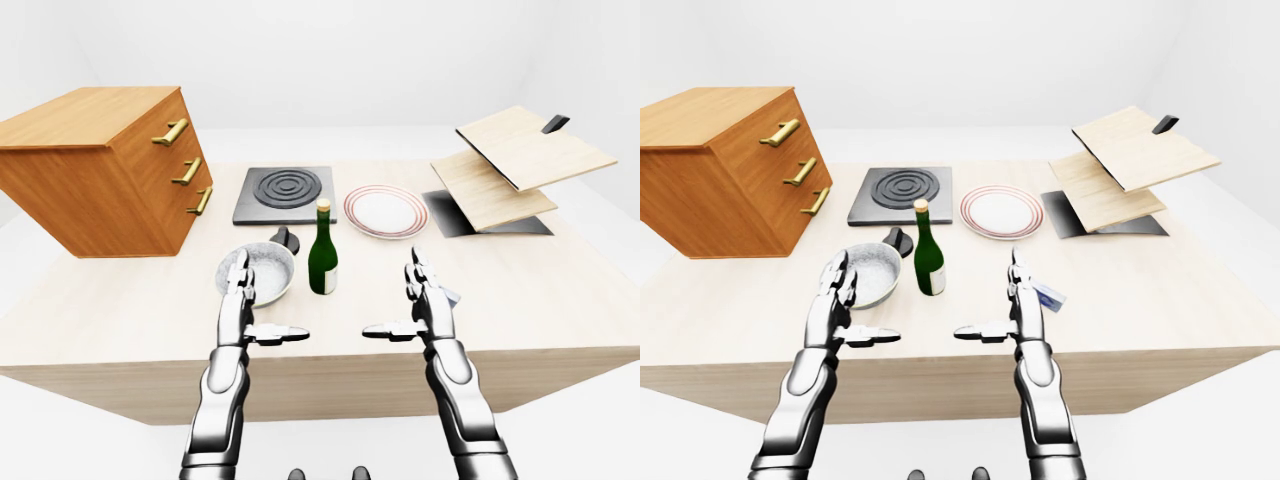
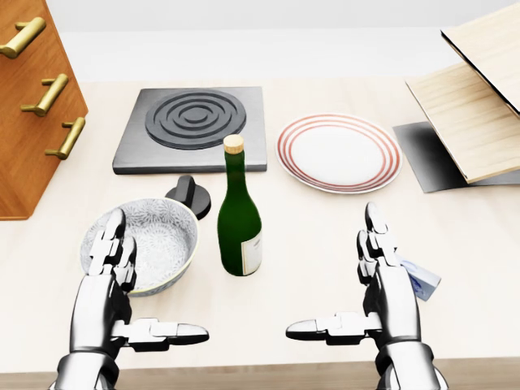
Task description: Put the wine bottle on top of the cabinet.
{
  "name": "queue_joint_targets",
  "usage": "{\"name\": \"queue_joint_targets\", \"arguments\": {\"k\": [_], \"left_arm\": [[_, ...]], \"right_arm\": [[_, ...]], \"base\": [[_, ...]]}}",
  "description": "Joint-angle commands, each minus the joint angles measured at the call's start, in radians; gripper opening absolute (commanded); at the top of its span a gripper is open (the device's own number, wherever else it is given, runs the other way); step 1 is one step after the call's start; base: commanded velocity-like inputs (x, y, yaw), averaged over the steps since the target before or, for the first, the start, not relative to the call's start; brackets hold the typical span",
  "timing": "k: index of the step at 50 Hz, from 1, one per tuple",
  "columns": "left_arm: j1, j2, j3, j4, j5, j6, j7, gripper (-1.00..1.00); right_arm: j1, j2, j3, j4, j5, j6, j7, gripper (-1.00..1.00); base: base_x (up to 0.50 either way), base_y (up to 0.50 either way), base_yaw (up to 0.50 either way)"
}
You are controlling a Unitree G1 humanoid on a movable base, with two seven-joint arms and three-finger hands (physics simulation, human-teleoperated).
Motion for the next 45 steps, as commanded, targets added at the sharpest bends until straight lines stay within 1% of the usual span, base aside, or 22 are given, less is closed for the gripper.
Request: {"name": "queue_joint_targets", "arguments": {"k": [1, 3, 7, 9, 11, 15, 16, 18, 21, 33, 39, 45], "left_arm": [[0.001, 0.011, 0.027, 0.002, -0.019, -0.002, -0.025, 1.00], [-0.001, 0.011, 0.023, 0.001, -0.008, 0.000, -0.023, 1.00], [-0.007, 0.011, 0.028, 0.008, -0.016, 0.001, -0.024, 1.00], [0.000, 0.011, 0.028, 0.002, -0.019, 0.000, -0.026, 1.00], [0.002, 0.011, 0.026, 0.000, -0.014, -0.001, -0.025, 1.00], [-0.002, 0.011, 0.027, 0.003, -0.016, 0.000, -0.025, 1.00], [-0.003, 0.011, 0.027, 0.005, -0.013, 0.001, -0.024, 1.00], [-0.004, 0.011, 0.029, 0.001, -0.020, 0.004, -0.025, 1.00], [-0.001, 0.011, 0.026, 0.000, -0.014, 0.001, -0.024, 1.00], [-0.005, 0.011, 0.027, 0.004, -0.012, 0.003, -0.022, 1.00], [-0.001, 0.010, 0.027, 0.000, -0.014, 0.001, -0.024, 1.00], [0.004, 0.010, 0.024, -0.004, -0.009, -0.001, -0.021, 1.00]], "right_arm": [[-0.002, -0.011, -0.021, 0.006, 0.009, 0.002, 0.023, 1.00], [0.003, -0.010, -0.019, -0.001, 0.006, -0.008, 0.027, 1.00], [-0.001, -0.010, -0.020, 0.005, 0.006, -0.009, 0.028, 1.00], [0.000, -0.011, -0.018, 0.006, -0.002, -0.005, 0.028, 1.00], [0.003, -0.011, -0.013, 0.005, -0.016, -0.008, 0.025, 1.00], [0.000, -0.011, -0.019, 0.003, -0.011, 0.000, 0.028, 1.00], [-0.003, -0.011, -0.020, 0.008, -0.012, 0.009, 0.025, 1.00], [-0.001, -0.012, -0.018, 0.006, -0.017, 0.009, 0.025, 1.00], [0.000, -0.012, -0.016, 0.003, -0.026, 0.015, 0.024, 1.00], [-0.002, -0.012, -0.018, 0.001, -0.034, 0.024, 0.024, 1.00], [0.002, -0.012, -0.015, -0.002, -0.039, 0.022, 0.025, 1.00], [0.013, -0.012, -0.003, -0.013, -0.062, 0.001, 0.033, 1.00]], "base": [[0.00, 0.00, 0.00], [0.00, 0.00, 0.00], [0.00, 0.00, 0.00], [0.00, 0.00, 0.00], [0.00, 0.00, 0.00], [0.00, 0.00, 0.00], [0.00, 0.00, 0.00], [-0.25, 0.25, 0.00], [-0.28, 0.43, 0.00], [-0.27, 0.50, 0.00], [-0.26, 0.50, 0.00], [-0.03, 0.50, 0.00]]}}
